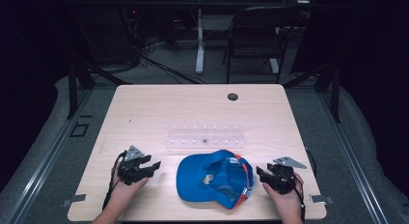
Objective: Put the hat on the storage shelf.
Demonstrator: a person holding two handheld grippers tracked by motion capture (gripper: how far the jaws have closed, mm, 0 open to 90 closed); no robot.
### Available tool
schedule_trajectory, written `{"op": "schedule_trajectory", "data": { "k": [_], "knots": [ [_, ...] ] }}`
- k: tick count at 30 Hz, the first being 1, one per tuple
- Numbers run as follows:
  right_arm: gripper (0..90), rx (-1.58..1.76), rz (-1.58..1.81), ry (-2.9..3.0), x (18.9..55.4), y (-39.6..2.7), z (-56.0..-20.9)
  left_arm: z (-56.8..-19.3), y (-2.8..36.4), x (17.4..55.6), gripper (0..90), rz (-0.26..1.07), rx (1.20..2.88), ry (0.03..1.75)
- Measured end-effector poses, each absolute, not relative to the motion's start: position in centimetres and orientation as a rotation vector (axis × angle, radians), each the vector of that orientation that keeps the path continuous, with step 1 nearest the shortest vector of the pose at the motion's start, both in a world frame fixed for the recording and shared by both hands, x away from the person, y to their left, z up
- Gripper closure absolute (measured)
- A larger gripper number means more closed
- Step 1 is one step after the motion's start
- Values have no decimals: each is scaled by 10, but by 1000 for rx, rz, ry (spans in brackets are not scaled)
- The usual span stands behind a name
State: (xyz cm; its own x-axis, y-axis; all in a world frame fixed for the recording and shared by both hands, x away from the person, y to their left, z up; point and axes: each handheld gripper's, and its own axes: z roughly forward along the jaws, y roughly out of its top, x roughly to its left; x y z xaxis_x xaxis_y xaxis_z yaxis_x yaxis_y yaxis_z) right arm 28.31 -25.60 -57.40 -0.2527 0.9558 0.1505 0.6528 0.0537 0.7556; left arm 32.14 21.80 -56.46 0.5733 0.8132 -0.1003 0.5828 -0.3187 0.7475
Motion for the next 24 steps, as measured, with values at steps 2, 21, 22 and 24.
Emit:
{"op": "schedule_trajectory", "data": {
  "k": [2,21,22,24],
  "knots": [
    [508,1605,1046,1953,282,-254,-572,-564,218,321,491,386,2033,1113],
    [511,1674,1025,2057,282,-250,-537,-563,215,319,491,393,2043,1091],
    [514,1674,1023,2066,282,-251,-536,-563,215,319,491,395,2045,1092],
    [534,1687,1032,2076,283,-251,-533,-563,215,319,491,394,2044,1090]
  ]
}}
